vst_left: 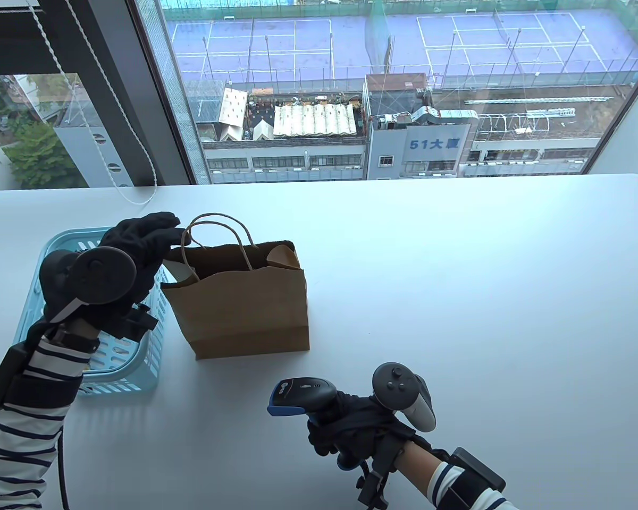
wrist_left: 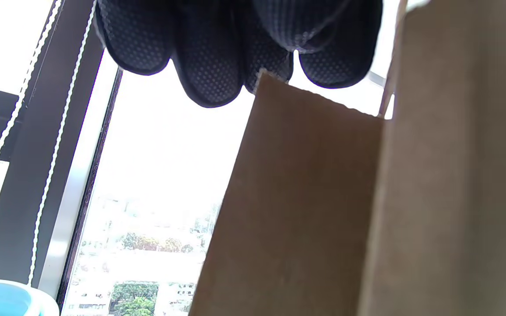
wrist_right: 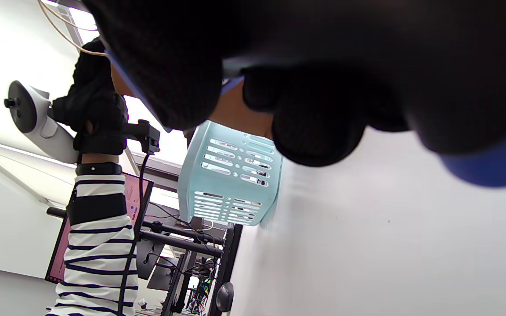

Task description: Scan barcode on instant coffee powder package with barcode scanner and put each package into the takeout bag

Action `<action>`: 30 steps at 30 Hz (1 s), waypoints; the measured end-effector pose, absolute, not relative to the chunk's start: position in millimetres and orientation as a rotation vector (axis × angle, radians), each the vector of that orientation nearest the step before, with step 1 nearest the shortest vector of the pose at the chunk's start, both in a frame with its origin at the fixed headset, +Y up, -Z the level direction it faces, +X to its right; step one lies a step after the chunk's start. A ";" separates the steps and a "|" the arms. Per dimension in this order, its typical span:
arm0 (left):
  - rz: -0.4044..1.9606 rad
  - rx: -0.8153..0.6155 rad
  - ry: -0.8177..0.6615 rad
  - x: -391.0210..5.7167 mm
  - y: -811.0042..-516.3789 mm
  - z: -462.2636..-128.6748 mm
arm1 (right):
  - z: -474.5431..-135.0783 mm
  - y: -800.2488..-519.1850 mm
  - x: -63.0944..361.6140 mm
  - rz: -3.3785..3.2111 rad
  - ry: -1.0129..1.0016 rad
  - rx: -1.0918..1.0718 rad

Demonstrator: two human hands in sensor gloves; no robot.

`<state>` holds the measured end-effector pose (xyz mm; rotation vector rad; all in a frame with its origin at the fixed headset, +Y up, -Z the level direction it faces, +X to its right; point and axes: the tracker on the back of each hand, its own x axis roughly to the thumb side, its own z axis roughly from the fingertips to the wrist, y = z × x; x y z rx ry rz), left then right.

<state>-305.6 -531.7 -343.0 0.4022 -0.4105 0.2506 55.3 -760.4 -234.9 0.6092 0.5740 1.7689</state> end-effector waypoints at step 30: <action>0.165 -0.891 0.474 -427.9 -696.1 -444.2 | -235.0 -760.9 55.9 1.760 0.596 0.575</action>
